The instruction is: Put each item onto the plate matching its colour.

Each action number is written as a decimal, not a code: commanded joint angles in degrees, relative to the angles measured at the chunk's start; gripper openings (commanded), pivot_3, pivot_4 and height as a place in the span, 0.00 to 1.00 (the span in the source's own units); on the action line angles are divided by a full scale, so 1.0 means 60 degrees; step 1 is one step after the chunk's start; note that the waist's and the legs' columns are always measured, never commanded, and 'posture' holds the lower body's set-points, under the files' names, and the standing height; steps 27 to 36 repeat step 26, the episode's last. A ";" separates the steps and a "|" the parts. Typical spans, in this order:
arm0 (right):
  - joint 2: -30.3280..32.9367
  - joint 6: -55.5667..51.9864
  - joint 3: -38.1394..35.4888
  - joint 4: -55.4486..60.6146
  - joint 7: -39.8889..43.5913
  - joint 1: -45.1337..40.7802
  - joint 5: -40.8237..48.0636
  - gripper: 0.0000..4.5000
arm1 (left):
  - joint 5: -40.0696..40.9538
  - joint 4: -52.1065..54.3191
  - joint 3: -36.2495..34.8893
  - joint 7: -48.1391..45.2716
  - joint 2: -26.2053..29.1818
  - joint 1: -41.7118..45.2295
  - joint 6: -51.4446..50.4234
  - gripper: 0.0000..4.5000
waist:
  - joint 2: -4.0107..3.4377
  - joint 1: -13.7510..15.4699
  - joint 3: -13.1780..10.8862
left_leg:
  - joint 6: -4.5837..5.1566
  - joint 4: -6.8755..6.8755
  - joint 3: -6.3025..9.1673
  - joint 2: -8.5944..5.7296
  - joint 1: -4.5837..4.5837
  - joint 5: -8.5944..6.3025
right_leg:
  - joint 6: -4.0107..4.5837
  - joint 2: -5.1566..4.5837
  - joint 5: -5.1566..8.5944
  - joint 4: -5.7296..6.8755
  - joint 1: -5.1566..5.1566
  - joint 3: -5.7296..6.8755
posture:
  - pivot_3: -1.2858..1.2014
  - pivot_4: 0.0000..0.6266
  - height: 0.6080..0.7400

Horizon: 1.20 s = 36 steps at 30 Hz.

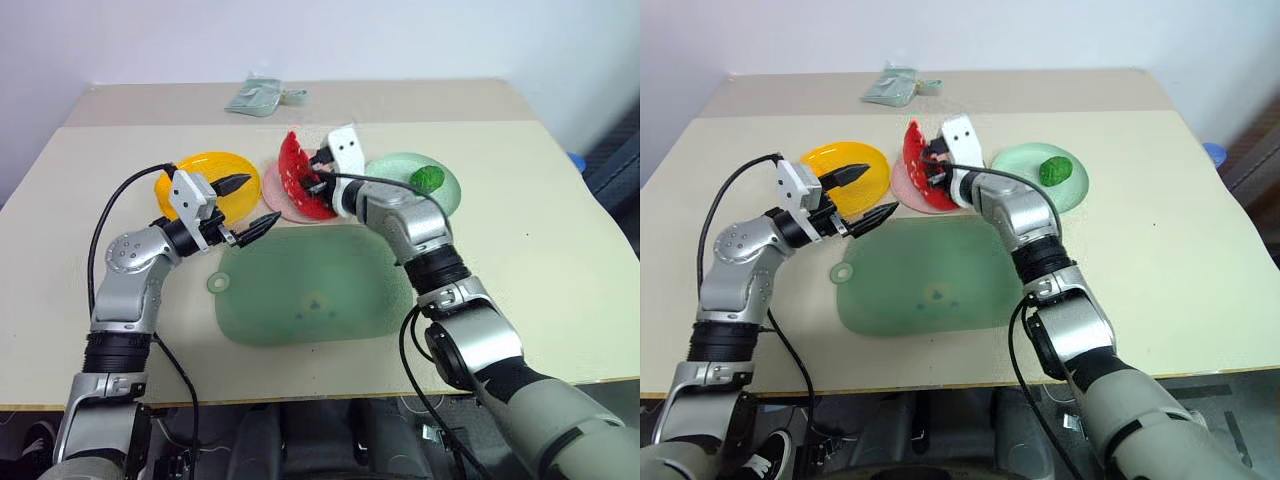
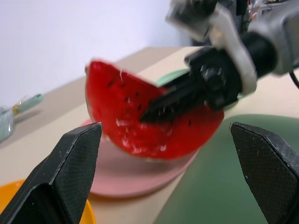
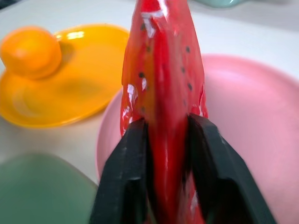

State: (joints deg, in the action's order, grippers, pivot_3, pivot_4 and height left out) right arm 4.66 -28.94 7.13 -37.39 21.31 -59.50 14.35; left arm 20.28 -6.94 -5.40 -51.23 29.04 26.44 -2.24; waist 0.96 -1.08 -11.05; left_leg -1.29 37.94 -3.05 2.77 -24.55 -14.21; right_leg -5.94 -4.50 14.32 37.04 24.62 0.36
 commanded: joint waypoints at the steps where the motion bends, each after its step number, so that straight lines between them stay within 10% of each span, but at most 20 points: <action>1: -0.0287 0.0712 -0.0683 -0.0087 0.0649 -0.0466 0.0368 0.66 | 0.0158 0.0378 -0.0322 0.0012 0.0217 -0.0111 0.0074 1.00 | -0.0001 -0.0007 -0.0001 | 0.0000 0.0000 0.0000 0.0001 0.0000 0.0000 | 0.0000 0.0000 0.0000 -0.0001 0.0000 0.0000 | 0.52 0.24 1.00; 4: -0.0197 0.0824 -0.1133 0.0414 0.0524 -0.0606 0.0457 0.98 | 0.0209 0.0191 -0.0384 -0.0080 0.0291 -0.0099 0.0173 1.00 | -0.0001 0.0006 -0.0001 | 0.0000 -0.0001 0.0001 0.0003 0.0000 0.0000 | 0.0000 0.0001 0.0000 0.0001 0.0000 0.0001 | 0.52 0.24 1.00; 13: 0.1195 0.0221 -0.1587 0.4779 0.2253 0.1064 0.1537 0.98 | 0.0442 -0.0401 -0.0477 -0.0944 0.0480 0.0177 0.0669 1.00 | 0.0000 0.0063 0.0000 | -0.0001 -0.0001 0.0001 0.0002 -0.0001 0.0000 | 0.0000 0.0000 0.0000 -0.0003 -0.0002 0.0003 | 0.52 0.24 1.00; 22: 0.5393 -0.1447 -0.1687 1.0189 0.6214 0.5610 0.3914 0.98 | 0.1756 -0.0017 -0.1236 -0.2673 0.1459 -0.0619 0.0086 1.00 | -0.0002 0.0035 -0.0002 | 0.0001 -0.0010 0.0002 0.0004 0.0008 -0.0002 | 0.0002 0.0000 0.0004 -0.0015 -0.0006 0.0003 | 0.52 0.24 1.00; 36: 0.6233 -0.1349 -0.1988 1.0717 0.6433 0.6283 0.4152 0.98 | 0.1500 -0.0130 -0.1284 -0.2580 0.1462 -0.0725 0.0459 1.00 | -0.0001 0.0023 -0.0001 | 0.0000 0.0000 0.0002 0.0007 0.0025 -0.0001 | 0.0011 0.0000 0.0005 -0.0011 -0.0016 0.0003 | 0.52 0.24 1.00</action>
